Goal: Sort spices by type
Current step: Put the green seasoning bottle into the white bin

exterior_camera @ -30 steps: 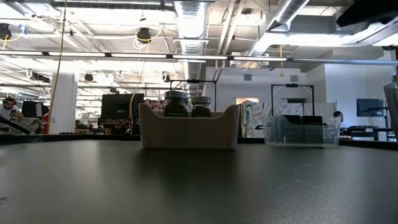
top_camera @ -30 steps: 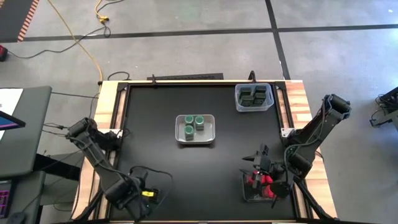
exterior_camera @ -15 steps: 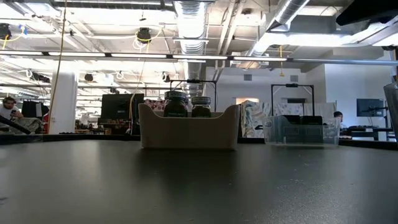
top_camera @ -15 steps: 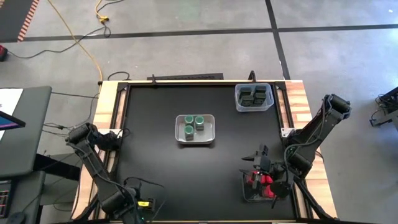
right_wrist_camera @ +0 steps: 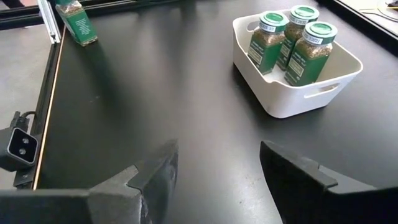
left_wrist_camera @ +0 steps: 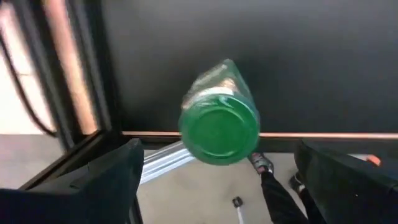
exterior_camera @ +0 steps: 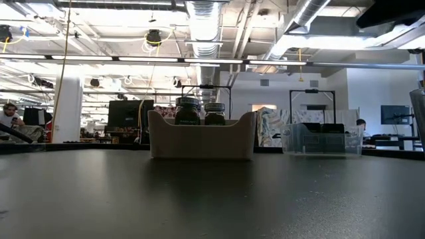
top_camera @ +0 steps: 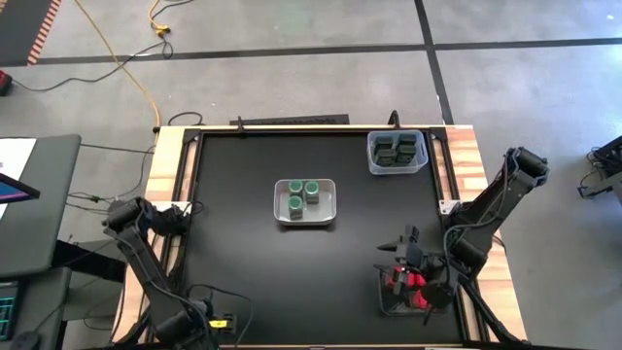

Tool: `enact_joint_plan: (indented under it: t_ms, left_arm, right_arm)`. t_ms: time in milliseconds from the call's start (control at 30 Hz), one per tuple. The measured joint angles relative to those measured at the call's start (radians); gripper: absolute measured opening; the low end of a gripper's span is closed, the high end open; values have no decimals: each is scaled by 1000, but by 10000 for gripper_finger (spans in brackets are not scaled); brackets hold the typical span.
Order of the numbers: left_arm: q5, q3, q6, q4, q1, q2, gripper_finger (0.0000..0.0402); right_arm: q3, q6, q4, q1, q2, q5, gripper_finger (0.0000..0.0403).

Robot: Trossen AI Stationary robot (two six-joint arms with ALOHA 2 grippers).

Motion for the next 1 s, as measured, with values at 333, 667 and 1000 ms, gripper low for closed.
enact_joint_plan:
  t_ms: [333, 667, 1000]
  left_arm:
    - [44, 0, 5, 4, 0, 54, 398]
    - [25, 0, 20, 7, 8, 71, 398]
    - [-11, -3, -28, 17, 8, 79, 398]
  right_arm:
    - [0, 0, 0, -6, 0, 0, 256]
    - [0, 0, 0, -12, 0, 0, 256]
    - [0, 0, 0, -12, 0, -6, 256]
